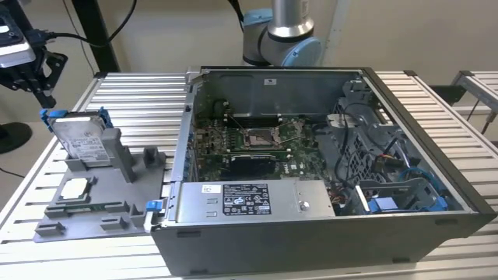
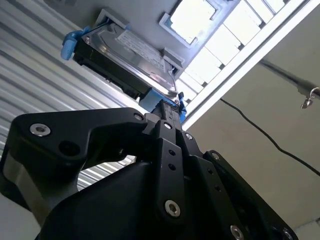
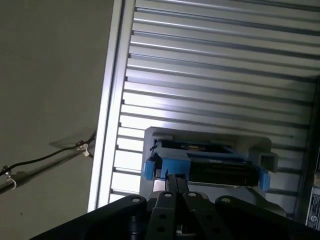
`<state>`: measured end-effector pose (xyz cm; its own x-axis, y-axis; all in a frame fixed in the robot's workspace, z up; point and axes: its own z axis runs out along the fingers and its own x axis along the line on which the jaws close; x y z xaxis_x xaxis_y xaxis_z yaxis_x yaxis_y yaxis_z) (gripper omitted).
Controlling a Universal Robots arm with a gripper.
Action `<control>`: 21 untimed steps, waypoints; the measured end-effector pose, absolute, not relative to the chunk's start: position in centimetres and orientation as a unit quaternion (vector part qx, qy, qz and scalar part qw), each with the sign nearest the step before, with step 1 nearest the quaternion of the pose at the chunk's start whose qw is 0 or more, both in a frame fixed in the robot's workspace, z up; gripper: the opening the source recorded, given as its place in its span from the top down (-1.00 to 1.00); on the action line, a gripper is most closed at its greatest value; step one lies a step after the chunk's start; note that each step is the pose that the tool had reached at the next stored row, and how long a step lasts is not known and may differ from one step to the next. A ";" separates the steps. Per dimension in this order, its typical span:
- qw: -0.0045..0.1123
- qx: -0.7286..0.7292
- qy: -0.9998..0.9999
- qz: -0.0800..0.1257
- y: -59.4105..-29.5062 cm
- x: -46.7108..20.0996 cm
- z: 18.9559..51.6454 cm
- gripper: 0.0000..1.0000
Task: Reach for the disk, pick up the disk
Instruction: 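Pick up the disk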
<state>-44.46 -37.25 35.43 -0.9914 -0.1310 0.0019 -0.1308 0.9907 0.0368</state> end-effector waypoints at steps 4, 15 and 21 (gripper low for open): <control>0.003 0.085 -0.996 -0.018 -37.2 -44.5 35.4 1.00; 0.004 0.132 -0.991 -0.015 -37.2 -44.5 35.4 1.00; 0.004 0.154 -0.988 -0.013 -37.2 -44.5 35.4 1.00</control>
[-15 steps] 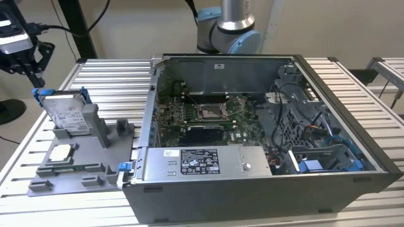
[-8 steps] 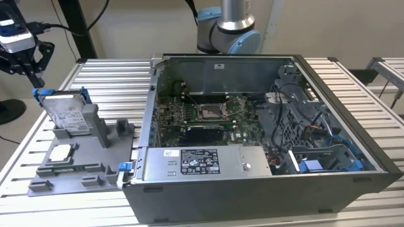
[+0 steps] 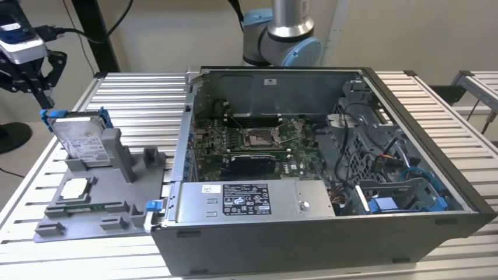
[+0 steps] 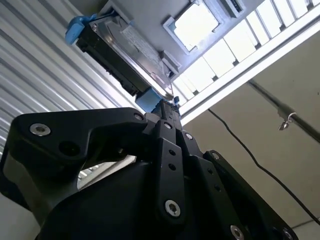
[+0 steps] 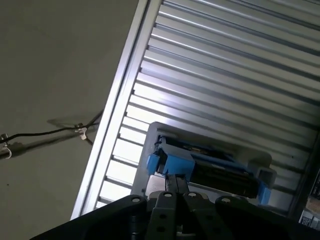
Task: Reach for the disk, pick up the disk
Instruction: 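Pick up the disk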
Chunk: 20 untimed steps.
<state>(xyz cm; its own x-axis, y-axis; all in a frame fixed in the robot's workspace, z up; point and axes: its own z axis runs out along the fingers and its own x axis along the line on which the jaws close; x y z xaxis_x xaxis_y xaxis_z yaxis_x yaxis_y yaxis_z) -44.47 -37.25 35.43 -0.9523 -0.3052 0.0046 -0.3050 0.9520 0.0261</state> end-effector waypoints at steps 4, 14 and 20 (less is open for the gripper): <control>0.005 0.171 -0.985 -0.012 -37.2 -44.5 35.4 1.00; 0.005 0.211 -0.977 -0.011 -37.2 -44.5 35.4 1.00; 0.006 0.235 -0.972 -0.010 -37.2 -44.5 35.4 1.00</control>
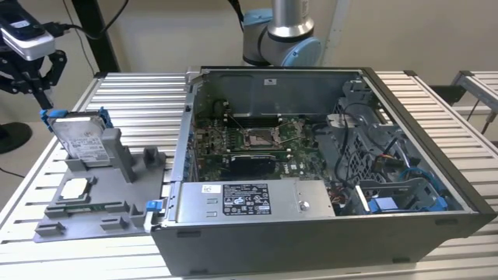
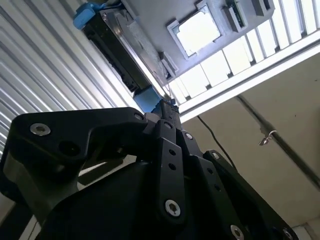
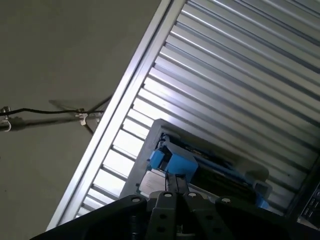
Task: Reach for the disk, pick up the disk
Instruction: 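Pick up the disk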
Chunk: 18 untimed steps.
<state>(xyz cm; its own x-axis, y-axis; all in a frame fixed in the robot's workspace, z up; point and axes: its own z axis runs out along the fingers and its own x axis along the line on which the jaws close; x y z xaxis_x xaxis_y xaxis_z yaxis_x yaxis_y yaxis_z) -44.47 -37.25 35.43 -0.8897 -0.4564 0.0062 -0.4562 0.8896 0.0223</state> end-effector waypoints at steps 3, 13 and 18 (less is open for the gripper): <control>0.006 0.246 -0.969 -0.010 -37.2 -44.5 35.4 1.00; 0.006 0.285 -0.958 -0.009 -37.2 -44.5 35.4 1.00; 0.007 0.308 -0.951 -0.008 -37.2 -44.5 35.4 1.00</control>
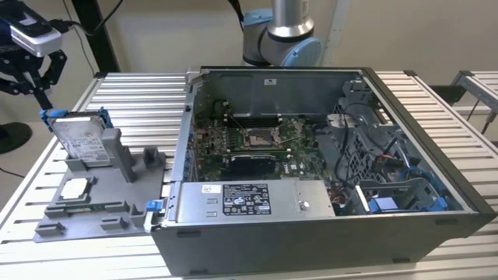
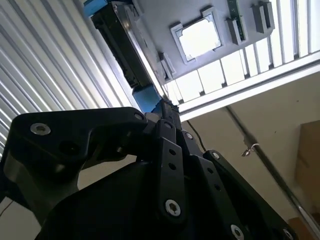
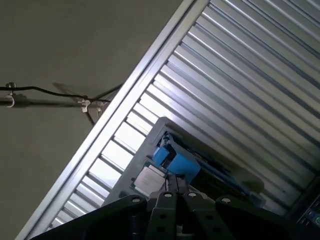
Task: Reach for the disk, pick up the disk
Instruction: 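Pick up the disk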
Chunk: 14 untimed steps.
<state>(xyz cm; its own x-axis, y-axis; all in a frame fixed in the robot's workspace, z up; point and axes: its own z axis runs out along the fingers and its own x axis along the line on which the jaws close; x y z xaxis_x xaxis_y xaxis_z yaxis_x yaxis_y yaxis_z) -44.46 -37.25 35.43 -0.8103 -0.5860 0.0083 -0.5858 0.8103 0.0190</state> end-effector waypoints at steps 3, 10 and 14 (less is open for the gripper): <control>0.007 0.331 -0.944 -0.007 -37.2 -44.5 35.4 1.00; 0.006 0.390 -0.921 -0.006 -37.2 -44.5 35.4 1.00; 0.006 0.424 -0.906 -0.005 -37.2 -44.5 35.4 1.00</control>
